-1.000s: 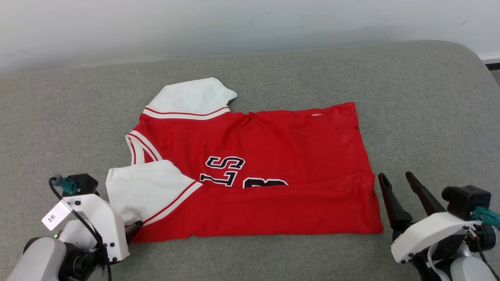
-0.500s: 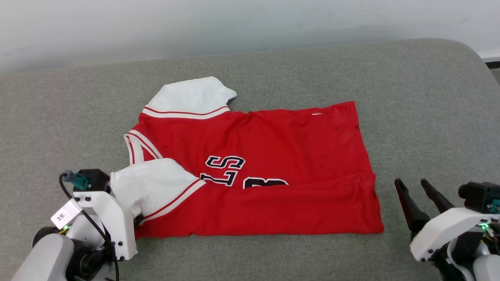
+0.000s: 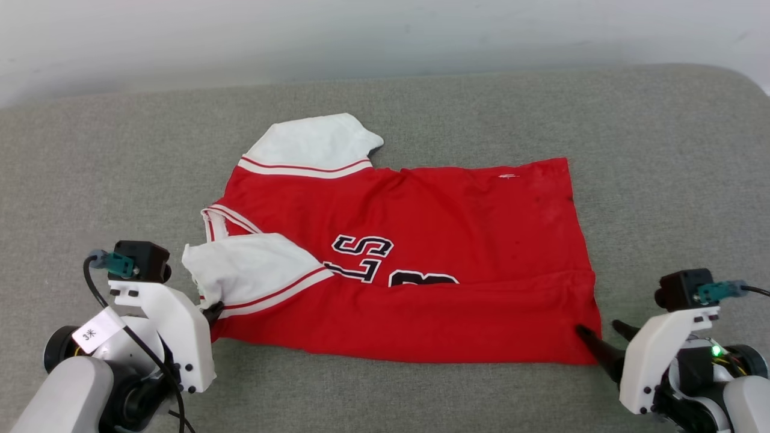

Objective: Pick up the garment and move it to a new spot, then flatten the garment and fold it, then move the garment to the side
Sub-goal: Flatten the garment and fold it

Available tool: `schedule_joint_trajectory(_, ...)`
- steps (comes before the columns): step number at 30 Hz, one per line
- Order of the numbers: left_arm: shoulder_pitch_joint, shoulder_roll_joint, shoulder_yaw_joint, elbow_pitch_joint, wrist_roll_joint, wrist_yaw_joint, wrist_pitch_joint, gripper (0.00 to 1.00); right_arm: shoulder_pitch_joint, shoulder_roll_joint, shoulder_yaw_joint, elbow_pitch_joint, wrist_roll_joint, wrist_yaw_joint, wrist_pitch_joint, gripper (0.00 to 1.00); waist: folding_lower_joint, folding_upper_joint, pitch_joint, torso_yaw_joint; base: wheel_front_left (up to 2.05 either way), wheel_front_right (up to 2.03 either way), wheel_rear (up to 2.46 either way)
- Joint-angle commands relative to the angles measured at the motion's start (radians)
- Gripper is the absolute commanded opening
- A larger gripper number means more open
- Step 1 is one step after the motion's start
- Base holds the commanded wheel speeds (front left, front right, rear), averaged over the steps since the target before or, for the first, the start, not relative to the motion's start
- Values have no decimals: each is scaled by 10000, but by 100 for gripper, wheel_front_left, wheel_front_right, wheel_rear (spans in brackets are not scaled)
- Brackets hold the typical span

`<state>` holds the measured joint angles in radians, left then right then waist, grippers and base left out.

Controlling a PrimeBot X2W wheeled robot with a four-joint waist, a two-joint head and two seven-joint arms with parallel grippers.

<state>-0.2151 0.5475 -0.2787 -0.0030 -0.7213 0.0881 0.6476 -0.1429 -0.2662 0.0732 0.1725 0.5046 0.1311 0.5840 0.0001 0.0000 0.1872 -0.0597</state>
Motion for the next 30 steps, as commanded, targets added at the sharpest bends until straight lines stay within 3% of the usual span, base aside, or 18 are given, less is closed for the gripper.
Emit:
schedule_joint_trajectory(1, -90, -57, 2, -42, 69, 24, -45, 0, -130, -24, 76, 26, 54, -8, 28, 100, -1, 0, 88, 51, 0, 0, 0)
schedule_joint_trajectory(8, -228, -282, -226, 26, 114, -34, -199, 0, -373, 187, 991, 1024, 268, -8, 995, 100, -1, 0, 399, 226, 0, 0, 0)
schedule_joint_trajectory(9, -235, -298, -229, 36, 116, -42, -223, 0, -385, 212, 1060, 1097, 318, -6, 1061, 67, -1, 0, 425, 234, 0, 0, 0)
schedule_joint_trajectory(11, -222, -307, -225, 78, 136, -48, -299, 0, -451, 213, 1221, 1181, 389, -5, 1036, 11, -1, 0, 433, 233, 0, 0, 0)
schedule_joint_trajectory(12, -211, -293, -223, 83, 180, -38, -359, 0, -504, 209, 1258, 1193, 411, -3, 1002, 0, -1, 0, 429, 229, 0, 0, 0)
schedule_joint_trajectory(20, 226, -258, -126, -106, 244, 39, -901, 0, -801, -252, 1228, 785, 387, -6, 590, 0, -1, 0, -90, 196, 0, 0, 0)
schedule_joint_trajectory(30, 1579, 38, 105, -422, -181, 293, -711, 0, -51, -371, 1593, 177, 634, -6, 780, 0, -1, 0, -1259, 267, 0, 0, 0)
